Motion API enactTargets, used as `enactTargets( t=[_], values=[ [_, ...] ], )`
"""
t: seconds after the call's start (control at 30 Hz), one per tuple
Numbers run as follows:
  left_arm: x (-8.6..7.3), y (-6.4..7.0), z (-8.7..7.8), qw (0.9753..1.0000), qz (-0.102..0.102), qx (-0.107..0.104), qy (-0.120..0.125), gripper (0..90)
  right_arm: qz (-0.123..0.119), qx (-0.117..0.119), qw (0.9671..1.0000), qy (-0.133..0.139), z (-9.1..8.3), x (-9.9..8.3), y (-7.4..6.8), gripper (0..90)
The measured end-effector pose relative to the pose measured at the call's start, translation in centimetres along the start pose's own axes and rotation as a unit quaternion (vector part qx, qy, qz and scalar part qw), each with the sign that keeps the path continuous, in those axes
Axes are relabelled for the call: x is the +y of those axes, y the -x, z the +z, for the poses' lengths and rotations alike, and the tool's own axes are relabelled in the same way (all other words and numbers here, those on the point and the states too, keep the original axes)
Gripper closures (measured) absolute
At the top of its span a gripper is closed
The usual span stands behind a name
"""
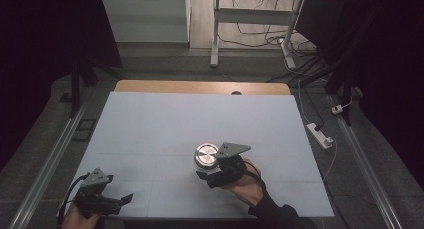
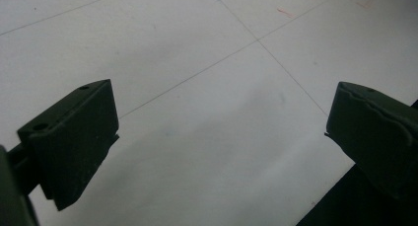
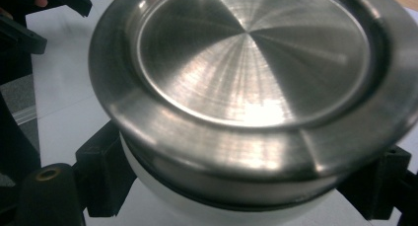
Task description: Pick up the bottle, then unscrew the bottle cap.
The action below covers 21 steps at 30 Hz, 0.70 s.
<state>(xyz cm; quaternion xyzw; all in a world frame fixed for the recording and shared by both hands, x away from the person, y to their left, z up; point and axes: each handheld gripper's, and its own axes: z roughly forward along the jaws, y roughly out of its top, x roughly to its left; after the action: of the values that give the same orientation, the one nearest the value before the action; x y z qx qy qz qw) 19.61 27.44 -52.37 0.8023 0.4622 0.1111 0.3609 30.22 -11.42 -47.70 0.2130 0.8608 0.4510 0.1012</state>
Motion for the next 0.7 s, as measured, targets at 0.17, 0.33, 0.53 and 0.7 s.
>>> enactTargets(
  t=[0.17, 0.33, 0.53, 0.7],
  values=[
    [0.1, -0.1, 0.0, 0.9998, -0.005, -0.019, -0.002, 0.0, -0.003, 0.001, 1.0000, -0.002, 0.0, 0.0, -0.1, 15.1],
    [0.6, 0.5, -0.1, 0.9982, 0.031, -0.045, 0.024, 0.0, -0.006, 0.002, 1.0000, -0.002, 0.0, 0.1, -0.1, 15.1],
    [2.2, 1.0, 0.0, 0.9951, 0.061, -0.066, 0.041, 0.0, -0.010, 0.006, 0.9999, -0.005, 0.1, 0.1, -0.3, 15.1],
    [3.6, 1.2, 0.5, 0.9911, 0.071, -0.096, 0.058, 0.0, -0.014, 0.010, 0.9998, -0.006, 0.1, 0.2, -0.4, 15.1]
  ],
)
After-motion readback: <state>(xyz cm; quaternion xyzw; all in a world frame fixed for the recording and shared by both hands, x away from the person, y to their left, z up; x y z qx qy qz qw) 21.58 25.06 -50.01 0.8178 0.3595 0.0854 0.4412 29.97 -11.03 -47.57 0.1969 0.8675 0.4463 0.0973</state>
